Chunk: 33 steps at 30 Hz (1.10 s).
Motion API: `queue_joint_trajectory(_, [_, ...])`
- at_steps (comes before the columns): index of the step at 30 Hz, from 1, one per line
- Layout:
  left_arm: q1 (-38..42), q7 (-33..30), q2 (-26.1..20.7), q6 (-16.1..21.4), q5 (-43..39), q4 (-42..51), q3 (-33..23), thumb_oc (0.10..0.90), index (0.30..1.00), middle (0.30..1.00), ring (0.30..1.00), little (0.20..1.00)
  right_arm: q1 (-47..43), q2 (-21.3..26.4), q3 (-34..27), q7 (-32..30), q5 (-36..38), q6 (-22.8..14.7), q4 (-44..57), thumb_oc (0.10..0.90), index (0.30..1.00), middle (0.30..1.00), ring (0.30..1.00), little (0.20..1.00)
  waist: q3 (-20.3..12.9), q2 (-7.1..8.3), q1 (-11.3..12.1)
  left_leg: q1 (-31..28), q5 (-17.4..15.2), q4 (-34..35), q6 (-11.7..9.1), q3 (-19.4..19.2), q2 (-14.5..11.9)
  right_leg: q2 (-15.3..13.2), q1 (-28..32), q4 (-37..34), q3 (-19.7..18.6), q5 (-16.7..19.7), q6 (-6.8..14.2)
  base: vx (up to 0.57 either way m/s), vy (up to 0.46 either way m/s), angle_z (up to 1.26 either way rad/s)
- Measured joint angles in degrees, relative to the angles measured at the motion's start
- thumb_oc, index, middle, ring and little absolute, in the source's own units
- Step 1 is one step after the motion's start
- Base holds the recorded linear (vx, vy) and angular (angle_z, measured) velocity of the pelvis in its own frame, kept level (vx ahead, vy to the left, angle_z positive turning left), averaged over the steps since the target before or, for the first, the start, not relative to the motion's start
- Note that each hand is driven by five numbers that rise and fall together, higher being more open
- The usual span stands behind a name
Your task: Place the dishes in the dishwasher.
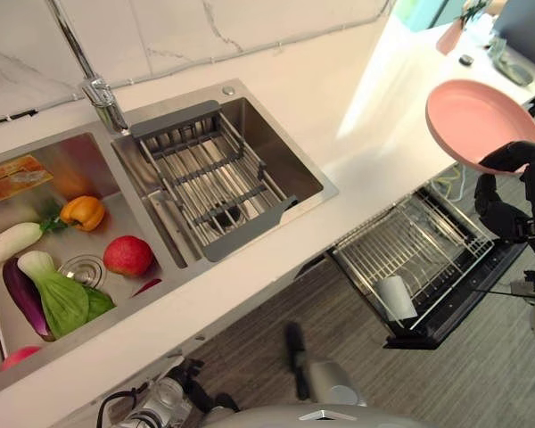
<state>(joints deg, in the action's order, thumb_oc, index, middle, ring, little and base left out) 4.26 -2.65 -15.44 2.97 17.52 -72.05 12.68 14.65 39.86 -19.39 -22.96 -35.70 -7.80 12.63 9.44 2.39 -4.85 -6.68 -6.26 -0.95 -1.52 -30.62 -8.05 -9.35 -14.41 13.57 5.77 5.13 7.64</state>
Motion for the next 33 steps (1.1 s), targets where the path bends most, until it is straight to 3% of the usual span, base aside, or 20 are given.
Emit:
queue_joint_trajectory(1, [-0.32,-0.22,-0.12,0.05,0.01,0.56,-0.01,0.800,0.900,0.900,0.900,0.900,0.72,0.06,0.92,0.44,-0.36,0.41,-0.24,0.400,0.300,0.300,0.300,0.300,-0.43,0.54,1.45,-0.67,-0.24,-0.75,-0.20,-0.19,-0.14,-1.83,2.04,0.97,1.89,1.64,-2.43,-0.16,-0.182,-0.36])
queue_joint_trajectory(2, [-0.44,-1.05,-1.16,0.26,-0.06,0.93,-0.56,0.800,0.900,0.900,0.900,0.900,-0.49,-1.08,3.18,0.72,-0.44,0.04,-1.31,0.400,0.300,0.300,0.300,0.300,-0.04,2.29,2.70,3.49,-1.31,-7.58,-0.65,-0.58,-1.60,-0.52,4.25,-4.89,1.29,1.69,-5.41,-0.04,-0.187,-0.74])
queue_joint_trajectory(3, [0.10,-1.29,-1.80,0.32,-0.07,1.70,-0.83,0.800,0.900,0.900,0.900,0.900,-3.36,-2.12,5.42,1.04,-0.65,0.03,-2.50,0.400,0.300,0.300,0.300,0.300,-0.06,4.17,4.49,7.73,-2.17,-9.77,1.10,2.01,1.05,-0.67,3.80,-10.96,-0.30,4.98,-5.00,-0.06,-0.212,-1.14])
queue_joint_trajectory(4, [0.94,-0.99,-0.53,0.11,-0.01,2.89,-1.32,0.800,0.900,0.900,0.900,0.900,-6.19,-1.65,5.93,2.21,-1.35,0.11,-2.74,0.400,0.300,0.300,0.300,0.300,-0.44,3.18,5.49,10.28,-1.17,-1.48,4.05,3.62,4.59,-0.32,3.67,-18.14,-1.72,10.20,-0.20,-0.05,-0.246,-1.04])
queue_joint_trajectory(5, [1.56,-0.66,-0.02,-0.08,0.03,2.75,-2.30,0.800,0.900,0.900,0.900,0.900,-6.70,-1.39,5.87,3.07,-2.80,0.69,-2.76,0.400,0.300,0.300,0.300,0.300,-0.38,1.73,4.73,9.81,5.85,3.86,1.37,4.07,4.61,1.10,4.11,-19.04,-2.73,8.35,-0.45,-0.10,-0.241,-0.59])
queue_joint_trajectory(6, [1.98,-0.64,0.52,-0.12,0.00,3.11,-2.49,0.800,0.900,0.900,0.900,0.900,-4.50,-1.59,6.04,4.35,-2.87,1.35,-2.48,0.400,0.300,0.300,0.300,0.300,-0.17,2.16,4.46,8.21,7.15,4.56,0.69,3.91,4.18,1.73,5.80,-19.12,-1.79,7.10,-1.31,-0.04,-0.216,-0.05])
queue_joint_trajectory(8, [1.07,-0.63,1.57,0.81,-0.01,3.27,-2.66,0.800,0.900,0.900,0.900,0.900,0.07,-1.55,6.37,5.22,-3.01,1.51,-2.04,0.400,0.300,0.300,0.300,0.300,-0.54,2.62,4.52,4.86,6.34,2.94,-0.57,3.11,1.85,3.79,9.56,-19.16,-1.51,5.68,-1.89,-0.05,-0.148,-0.15])
queue_joint_trajectory(10, [-0.32,-0.42,1.75,1.08,-0.02,3.13,-2.70,0.800,0.900,0.900,0.900,0.900,2.39,-1.41,6.35,5.29,-2.99,1.09,-1.04,0.400,0.300,0.300,0.300,0.300,-3.89,4.34,3.99,4.40,4.30,2.94,-2.97,2.52,1.52,4.22,9.49,-19.29,-1.62,0.42,-3.46,-0.07,-0.135,-0.32])
queue_joint_trajectory(11, [-0.45,0.10,2.66,1.00,-0.02,3.08,-2.68,0.800,0.900,0.900,0.900,0.900,1.99,-1.09,6.02,5.32,-2.96,1.02,-0.61,0.400,0.300,0.300,0.300,0.300,-4.05,4.06,2.66,3.81,5.19,3.30,-3.16,1.77,0.35,5.59,9.66,-19.24,-1.90,1.01,-3.66,-0.06,-0.136,-0.37])
queue_joint_trajectory(13, [-0.60,0.63,3.34,1.03,-0.02,3.07,-2.66,0.800,0.900,0.900,0.900,0.900,2.01,-0.84,5.52,5.39,-2.96,1.10,-0.60,0.400,0.300,0.300,0.300,0.300,-4.25,3.69,2.57,3.57,5.37,3.31,-3.20,1.67,-0.22,6.16,9.77,-19.23,-2.37,1.02,-3.67,-0.02,-0.080,-0.16])
queue_joint_trajectory(15, [-0.89,0.83,5.10,1.24,-0.02,3.06,-2.58,0.800,0.900,0.900,0.900,0.900,2.97,0.36,4.32,5.48,-2.96,1.04,-0.59,0.400,0.300,0.300,0.300,0.300,-5.10,1.91,2.32,3.49,5.87,3.27,-3.94,1.99,-0.90,6.73,9.97,-19.25,-1.99,0.96,-3.71,-0.03,-0.104,0.10])
queue_joint_trajectory(17, [-0.96,0.81,5.54,1.23,0.00,3.00,-2.55,0.800,0.900,0.900,0.900,0.900,3.95,1.21,4.18,5.57,-2.97,0.71,-0.60,0.400,0.300,0.300,0.300,0.300,-5.22,1.05,1.95,3.33,5.97,3.29,-3.96,2.63,-1.03,6.78,10.48,-19.25,-1.38,0.77,-3.98,-0.01,-0.055,0.27])
queue_joint_trajectory(18, [-1.65,0.70,6.16,1.21,0.00,2.94,-2.57,0.800,0.900,0.900,0.900,0.900,7.03,1.22,3.55,5.80,-2.99,-0.04,-0.61,0.400,0.300,0.300,0.300,0.300,-6.00,-0.46,1.70,2.68,6.07,3.95,-3.98,3.61,-1.11,6.92,11.76,-19.30,0.10,-0.03,-4.23,0.00,-0.017,0.33])
queue_joint_trajectory(20, [-1.73,0.64,6.37,1.23,0.13,3.07,-2.24,0.800,0.900,0.900,0.900,0.900,7.91,1.19,3.54,6.50,-3.07,-0.35,-0.62,0.400,0.300,0.300,0.300,0.300,-6.36,-1.73,1.69,1.81,6.39,5.14,-4.27,3.61,-1.01,7.00,12.15,-19.29,0.25,-0.17,-4.04,0.00,-0.003,0.18])
queue_joint_trajectory(24, [-2.27,0.73,6.91,1.15,1.15,3.09,-1.67,0.800,0.900,0.900,0.900,0.900,11.44,0.22,3.54,6.71,-5.10,0.01,-1.14,0.400,0.300,0.300,0.300,0.300,-6.25,-3.25,1.21,0.79,6.50,6.13,-4.34,3.80,-0.48,6.65,13.10,-19.28,0.25,-0.34,-3.85,0.00,0.009,0.00])
queue_joint_trajectory(30, [-1.77,0.53,7.32,0.95,1.22,3.11,0.19,0.800,0.900,0.900,0.900,0.900,16.99,-6.14,2.74,6.28,-7.20,1.63,-5.00,0.400,0.300,0.300,0.300,0.300,-6.06,-2.70,-0.13,0.77,6.18,6.22,-3.83,4.55,0.54,5.60,13.37,-19.23,0.62,-0.46,-3.68,0.01,0.055,0.06])
queue_joint_trajectory(33, [-1.84,0.00,7.39,0.94,1.20,3.11,0.63,0.800,0.900,0.900,0.900,0.900,17.72,-6.88,3.48,6.25,-7.04,2.66,-7.78,0.400,0.300,0.300,0.300,0.300,-5.90,-2.44,-0.79,0.58,6.13,6.12,-3.74,4.51,1.07,5.04,13.59,-19.22,0.56,-0.38,-3.75,0.00,0.029,0.00])
